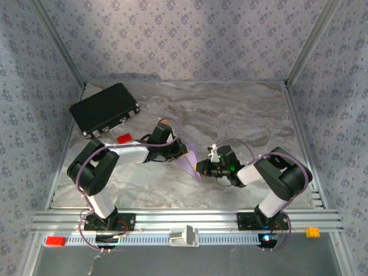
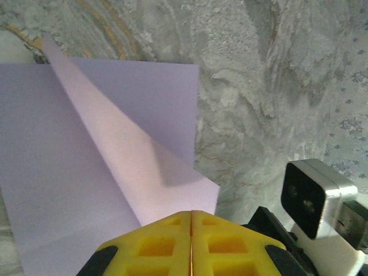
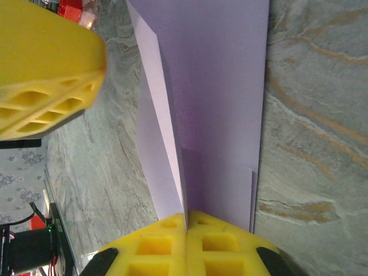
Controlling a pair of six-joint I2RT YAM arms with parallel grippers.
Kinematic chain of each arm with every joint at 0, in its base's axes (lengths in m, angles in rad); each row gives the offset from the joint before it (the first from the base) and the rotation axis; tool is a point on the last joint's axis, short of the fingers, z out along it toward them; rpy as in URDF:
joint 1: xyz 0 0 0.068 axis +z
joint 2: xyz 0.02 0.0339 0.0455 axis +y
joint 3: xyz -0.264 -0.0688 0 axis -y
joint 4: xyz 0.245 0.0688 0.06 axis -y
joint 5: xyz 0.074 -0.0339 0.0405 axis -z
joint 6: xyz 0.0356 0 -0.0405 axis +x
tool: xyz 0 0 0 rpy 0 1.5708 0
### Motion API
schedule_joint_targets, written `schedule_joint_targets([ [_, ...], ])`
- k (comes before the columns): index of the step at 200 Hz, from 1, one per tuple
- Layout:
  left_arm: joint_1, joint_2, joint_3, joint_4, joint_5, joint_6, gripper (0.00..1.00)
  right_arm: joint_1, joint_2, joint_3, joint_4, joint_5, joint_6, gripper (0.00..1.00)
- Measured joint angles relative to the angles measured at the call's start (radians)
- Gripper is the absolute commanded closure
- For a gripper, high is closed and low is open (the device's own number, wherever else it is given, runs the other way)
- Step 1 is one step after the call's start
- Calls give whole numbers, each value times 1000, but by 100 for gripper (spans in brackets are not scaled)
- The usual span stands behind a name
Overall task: Fold a paper plane with a square sheet of paper (pick it up from the middle)
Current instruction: Fourth fold the wing at the center of the table.
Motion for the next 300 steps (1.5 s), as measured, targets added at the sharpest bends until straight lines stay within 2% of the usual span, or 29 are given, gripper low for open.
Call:
schedule_joint_targets([
  [80, -3, 42, 8, 48, 9, 0, 92, 0, -9, -32, 47, 31, 42, 98],
  [106, -3, 36, 5, 46, -19, 0, 95, 0, -9, -32, 47, 35, 48, 98],
  [146, -3, -1, -30, 13, -69, -1, 98, 0, -9, -32, 47, 35, 51, 98],
  [215, -3, 63, -8, -56, -60, -8, 100, 0, -14, -32, 40, 42, 51, 98],
  [300, -2, 65, 9, -89, -62, -8, 100, 0, -43, -43, 14, 72, 50, 98],
])
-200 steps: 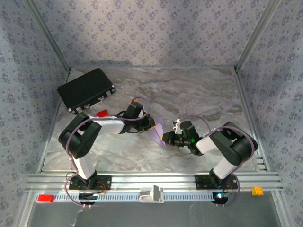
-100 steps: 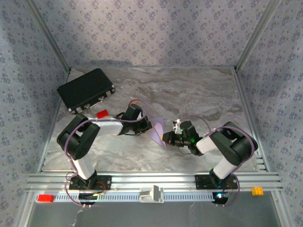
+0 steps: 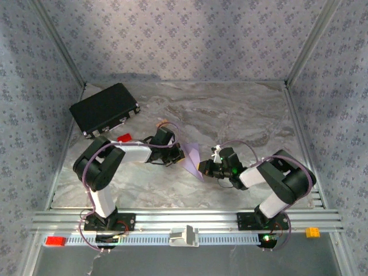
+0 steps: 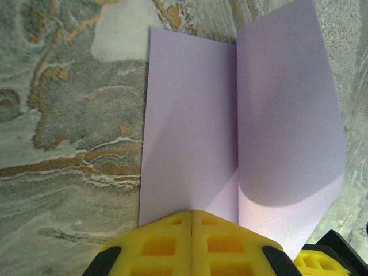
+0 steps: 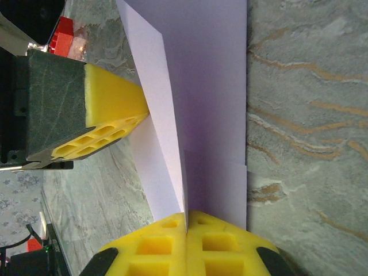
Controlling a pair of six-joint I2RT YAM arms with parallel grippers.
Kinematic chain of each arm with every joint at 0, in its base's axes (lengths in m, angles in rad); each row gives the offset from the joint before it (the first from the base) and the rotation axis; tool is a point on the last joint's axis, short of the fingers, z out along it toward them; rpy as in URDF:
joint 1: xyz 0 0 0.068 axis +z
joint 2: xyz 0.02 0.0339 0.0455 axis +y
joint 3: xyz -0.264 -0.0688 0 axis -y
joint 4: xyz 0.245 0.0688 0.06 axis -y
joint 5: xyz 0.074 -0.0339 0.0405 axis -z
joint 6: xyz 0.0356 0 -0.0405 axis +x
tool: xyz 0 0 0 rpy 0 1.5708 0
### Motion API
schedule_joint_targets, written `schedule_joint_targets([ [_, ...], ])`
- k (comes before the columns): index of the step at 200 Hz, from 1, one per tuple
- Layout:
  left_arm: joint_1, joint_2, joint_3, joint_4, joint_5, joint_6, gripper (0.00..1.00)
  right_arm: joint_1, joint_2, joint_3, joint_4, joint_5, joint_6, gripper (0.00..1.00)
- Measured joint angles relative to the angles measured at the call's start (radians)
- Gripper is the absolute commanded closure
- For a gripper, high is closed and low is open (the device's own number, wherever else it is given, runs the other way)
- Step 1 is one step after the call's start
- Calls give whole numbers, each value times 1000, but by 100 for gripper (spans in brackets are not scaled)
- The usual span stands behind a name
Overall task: Fold a paper plane with a square sheet of paper (pick it up from the middle)
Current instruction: Fourth fold the wing at the center of the table.
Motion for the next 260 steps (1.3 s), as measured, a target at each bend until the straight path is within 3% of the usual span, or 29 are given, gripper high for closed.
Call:
schedule_joint_targets([
  [77, 0, -29, 0, 10, -3, 10, 94, -3, 13, 2, 11, -12, 2, 98],
  [131, -17, -63, 0, 107, 42, 37, 94, -17, 44, 2, 57, -47, 29, 99],
  [260, -39, 62, 66, 166, 106, 51, 95, -24, 55, -7, 87, -48, 85, 99],
])
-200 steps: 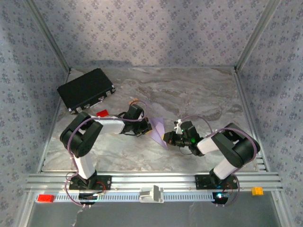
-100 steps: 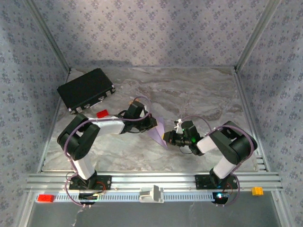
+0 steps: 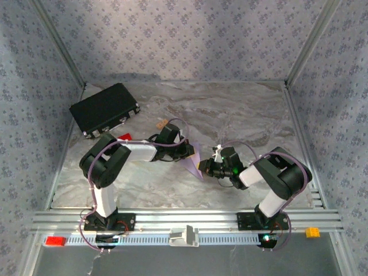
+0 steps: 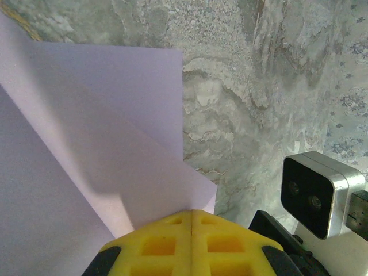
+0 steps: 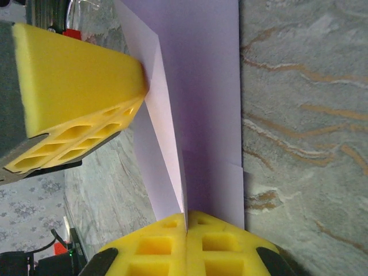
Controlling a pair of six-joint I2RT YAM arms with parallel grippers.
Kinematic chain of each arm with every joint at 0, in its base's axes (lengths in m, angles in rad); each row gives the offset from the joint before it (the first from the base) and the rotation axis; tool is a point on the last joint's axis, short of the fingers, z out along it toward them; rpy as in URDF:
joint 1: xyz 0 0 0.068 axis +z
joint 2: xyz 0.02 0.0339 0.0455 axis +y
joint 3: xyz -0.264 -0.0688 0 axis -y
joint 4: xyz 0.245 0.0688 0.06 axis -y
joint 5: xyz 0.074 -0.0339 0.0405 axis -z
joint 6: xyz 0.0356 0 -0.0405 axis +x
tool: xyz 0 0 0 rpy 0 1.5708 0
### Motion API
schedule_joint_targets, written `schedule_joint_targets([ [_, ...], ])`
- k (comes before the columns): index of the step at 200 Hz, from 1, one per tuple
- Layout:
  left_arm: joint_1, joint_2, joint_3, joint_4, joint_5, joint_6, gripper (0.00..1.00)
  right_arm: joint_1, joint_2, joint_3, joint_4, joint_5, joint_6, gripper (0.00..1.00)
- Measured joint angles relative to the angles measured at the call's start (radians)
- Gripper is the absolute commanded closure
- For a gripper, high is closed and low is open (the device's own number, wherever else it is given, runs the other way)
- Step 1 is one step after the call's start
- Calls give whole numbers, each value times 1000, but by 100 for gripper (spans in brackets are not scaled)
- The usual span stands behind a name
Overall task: Fold a paper plane with a square sheet of paper (pick it up from the middle)
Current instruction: Fourth fold the wing at the center of the table.
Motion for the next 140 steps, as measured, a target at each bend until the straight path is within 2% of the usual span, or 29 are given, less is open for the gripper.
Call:
schedule_joint_targets([
  [140, 0, 56, 40, -8, 0, 25, 96, -1, 0, 0, -1, 3, 13, 98],
])
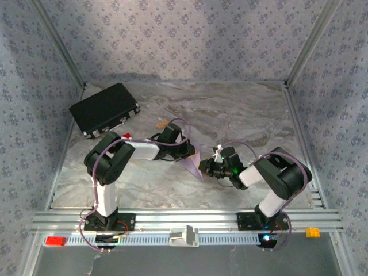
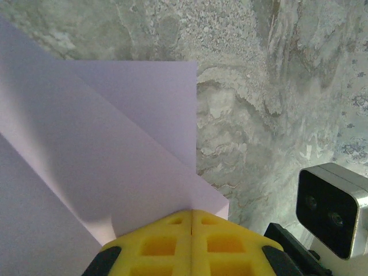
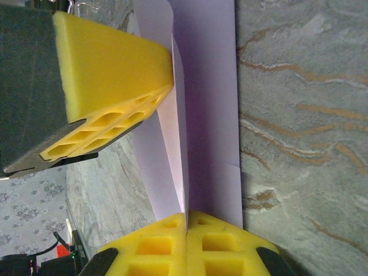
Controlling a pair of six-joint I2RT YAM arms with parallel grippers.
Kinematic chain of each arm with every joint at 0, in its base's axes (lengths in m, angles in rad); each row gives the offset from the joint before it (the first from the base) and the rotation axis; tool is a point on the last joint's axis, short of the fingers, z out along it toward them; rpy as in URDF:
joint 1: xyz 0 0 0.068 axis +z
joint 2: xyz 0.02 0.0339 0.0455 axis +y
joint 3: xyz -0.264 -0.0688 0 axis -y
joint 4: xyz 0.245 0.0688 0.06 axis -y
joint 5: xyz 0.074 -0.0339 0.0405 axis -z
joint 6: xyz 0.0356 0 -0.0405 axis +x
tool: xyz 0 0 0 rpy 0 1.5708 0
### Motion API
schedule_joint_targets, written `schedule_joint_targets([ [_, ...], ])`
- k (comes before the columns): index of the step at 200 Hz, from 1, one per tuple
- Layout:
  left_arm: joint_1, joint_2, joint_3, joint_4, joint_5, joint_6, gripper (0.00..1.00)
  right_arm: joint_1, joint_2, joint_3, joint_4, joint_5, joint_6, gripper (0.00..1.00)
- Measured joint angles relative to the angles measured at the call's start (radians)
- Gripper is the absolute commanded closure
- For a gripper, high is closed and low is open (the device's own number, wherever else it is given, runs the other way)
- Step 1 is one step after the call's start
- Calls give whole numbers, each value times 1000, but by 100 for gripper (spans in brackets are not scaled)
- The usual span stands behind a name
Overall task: Fold a paper plane with a square sheet of paper (pick it up from the middle)
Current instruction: Fourth fold the wing at the center of the table.
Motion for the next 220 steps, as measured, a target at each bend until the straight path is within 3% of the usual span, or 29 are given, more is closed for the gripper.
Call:
schedule_joint_targets([
  [79, 0, 31, 17, -11, 3, 13, 96, 0, -5, 0, -8, 7, 0, 94],
  [127, 0, 35, 24, -31, 3, 22, 97, 0, -27, 5, -38, 8, 0, 84],
  [163, 0, 39, 27, -40, 3, 22, 97, 0, -70, 24, -124, 8, -12, 78],
  [220, 0, 39, 27, -40, 3, 22, 97, 10, -174, 34, -332, 15, -85, 78],
])
